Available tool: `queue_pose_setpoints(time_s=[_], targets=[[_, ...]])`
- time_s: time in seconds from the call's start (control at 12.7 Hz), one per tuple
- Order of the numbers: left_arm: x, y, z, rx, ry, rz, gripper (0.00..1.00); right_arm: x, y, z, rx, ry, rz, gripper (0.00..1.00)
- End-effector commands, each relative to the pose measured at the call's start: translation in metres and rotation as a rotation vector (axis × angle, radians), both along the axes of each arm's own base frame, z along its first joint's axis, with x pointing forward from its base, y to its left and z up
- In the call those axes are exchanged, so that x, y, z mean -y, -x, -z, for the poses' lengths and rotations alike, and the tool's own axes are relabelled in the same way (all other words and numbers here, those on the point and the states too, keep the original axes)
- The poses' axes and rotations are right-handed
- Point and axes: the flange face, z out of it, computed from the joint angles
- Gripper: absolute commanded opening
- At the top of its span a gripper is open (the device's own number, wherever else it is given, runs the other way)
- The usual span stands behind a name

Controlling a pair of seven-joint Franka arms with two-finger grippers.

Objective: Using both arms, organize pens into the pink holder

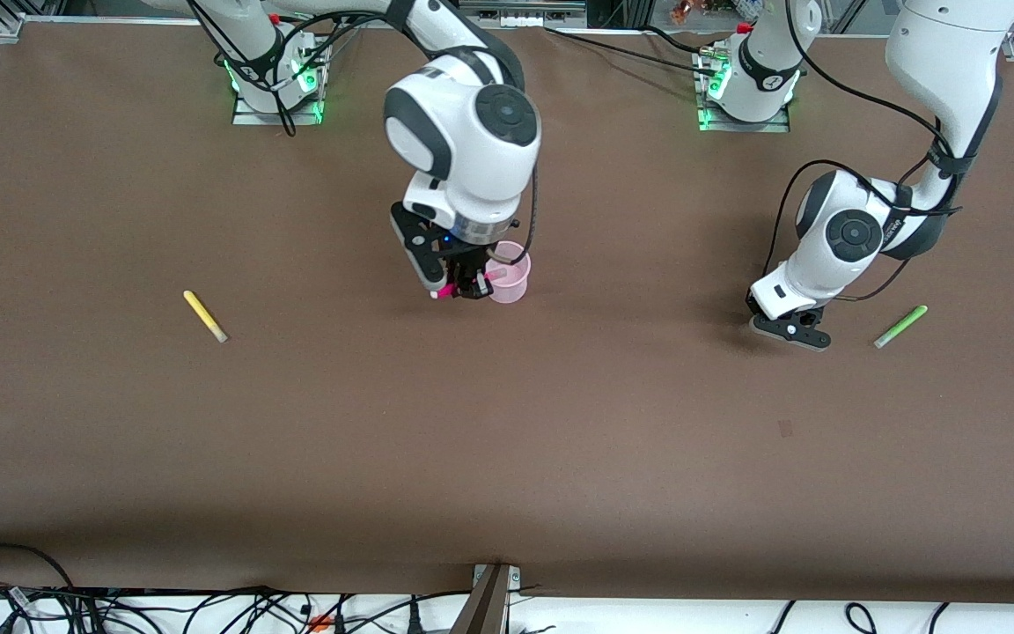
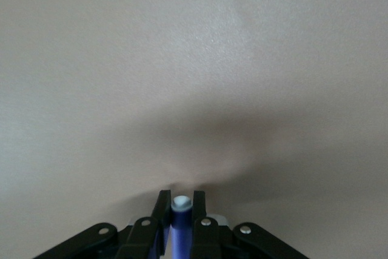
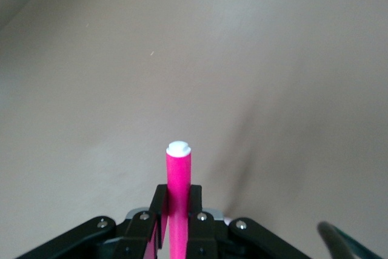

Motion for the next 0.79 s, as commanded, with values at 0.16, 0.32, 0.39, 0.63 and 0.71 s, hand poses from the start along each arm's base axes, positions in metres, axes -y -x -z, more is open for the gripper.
queue_pose_setpoints(time_s=[0.16, 0.32, 0.39, 0.63, 0.71], targets=[[0.003, -0.020, -0.026, -0.053, -0.051, 0.040, 0.00, -0.038, 0.034, 0.027, 0.072, 0.139, -0.033, 0.00], [0.000, -0.026, -0.029, -0.062, -0.023, 0.068, 0.00, -0.041, 0.034, 0.041, 0.107, 0.154, -0.004, 0.00], [-0.004, -0.031, -0.032, -0.078, -0.009, 0.088, 0.00, -0.043, 0.037, 0.047, 0.102, 0.165, -0.007, 0.00], [-0.006, -0.038, -0.034, -0.114, 0.010, 0.103, 0.00, -0.051, 0.046, 0.062, 0.128, 0.185, 0.003, 0.00], [-0.006, -0.038, -0.034, -0.114, 0.010, 0.104, 0.00, -0.055, 0.050, 0.069, 0.145, 0.197, 0.004, 0.00]])
